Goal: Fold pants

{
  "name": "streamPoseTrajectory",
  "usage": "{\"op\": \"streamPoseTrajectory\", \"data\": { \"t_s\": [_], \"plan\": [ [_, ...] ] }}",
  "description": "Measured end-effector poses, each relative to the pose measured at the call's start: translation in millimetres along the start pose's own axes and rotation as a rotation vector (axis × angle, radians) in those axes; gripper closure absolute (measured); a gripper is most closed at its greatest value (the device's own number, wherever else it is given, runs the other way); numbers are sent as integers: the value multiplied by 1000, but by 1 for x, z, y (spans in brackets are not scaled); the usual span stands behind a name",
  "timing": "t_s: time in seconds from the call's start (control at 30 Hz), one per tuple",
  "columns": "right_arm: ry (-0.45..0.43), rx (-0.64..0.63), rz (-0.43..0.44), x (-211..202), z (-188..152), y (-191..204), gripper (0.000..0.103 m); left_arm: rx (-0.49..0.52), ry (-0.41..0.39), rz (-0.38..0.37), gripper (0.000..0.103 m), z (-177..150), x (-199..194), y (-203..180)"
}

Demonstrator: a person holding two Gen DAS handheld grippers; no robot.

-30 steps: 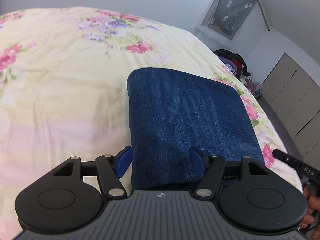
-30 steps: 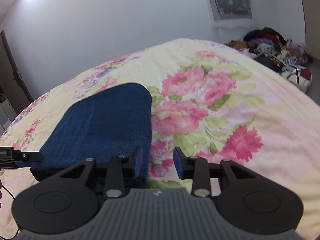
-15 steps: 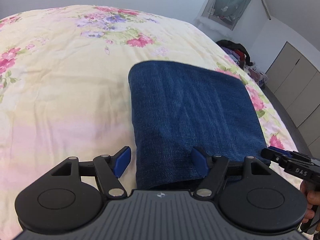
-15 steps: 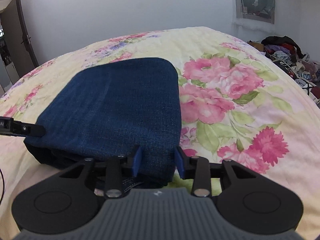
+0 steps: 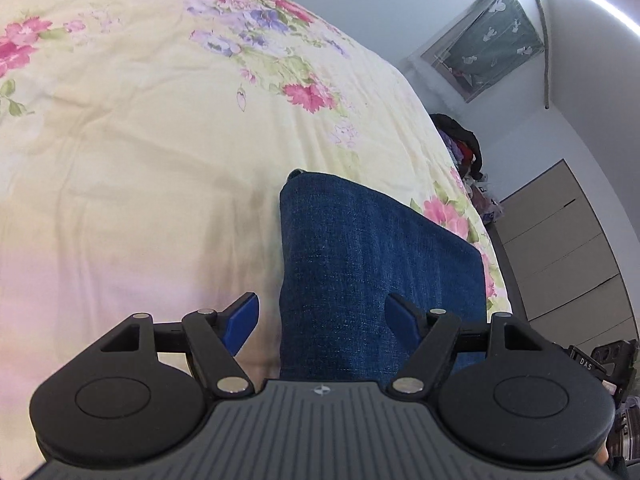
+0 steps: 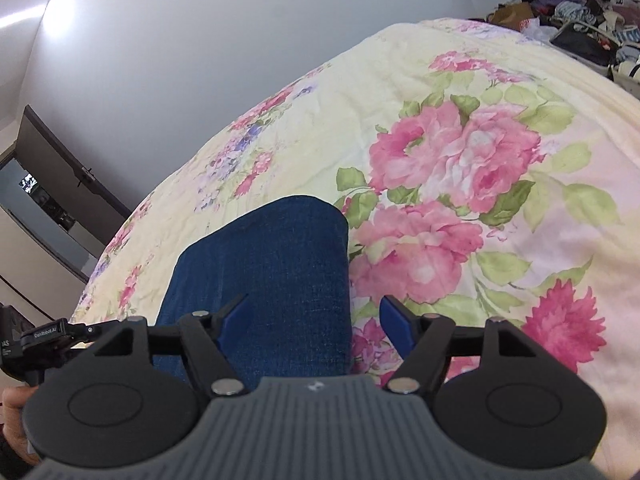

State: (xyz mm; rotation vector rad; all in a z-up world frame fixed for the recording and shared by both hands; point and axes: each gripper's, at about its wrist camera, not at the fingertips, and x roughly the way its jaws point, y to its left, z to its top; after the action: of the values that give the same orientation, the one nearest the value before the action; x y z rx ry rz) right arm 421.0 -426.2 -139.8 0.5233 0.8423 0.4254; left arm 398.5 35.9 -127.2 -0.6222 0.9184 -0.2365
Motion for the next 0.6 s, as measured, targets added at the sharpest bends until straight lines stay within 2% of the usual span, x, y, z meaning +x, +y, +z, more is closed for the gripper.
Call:
{"op": "streamPoseTrajectory", "data": {
  "t_s": [0.1, 0.2, 0.4, 0.47, 0.6],
  "plan": [
    [68, 38, 35, 19, 8, -8, 30, -23, 46, -16, 19, -2, 16, 7],
    [117, 57, 66, 38, 12, -16, 28, 2, 76, -21, 19, -6, 28, 9],
    [233, 104, 141, 77, 13, -32, 25, -34, 97, -92, 19, 1, 43, 16],
    [275, 104, 146, 90, 12, -36, 20, -44, 113, -110, 16, 4, 50, 19],
    [302, 140, 202, 107, 10, -47, 20, -72, 151, -154, 10, 6, 64, 26]
  ]
}}
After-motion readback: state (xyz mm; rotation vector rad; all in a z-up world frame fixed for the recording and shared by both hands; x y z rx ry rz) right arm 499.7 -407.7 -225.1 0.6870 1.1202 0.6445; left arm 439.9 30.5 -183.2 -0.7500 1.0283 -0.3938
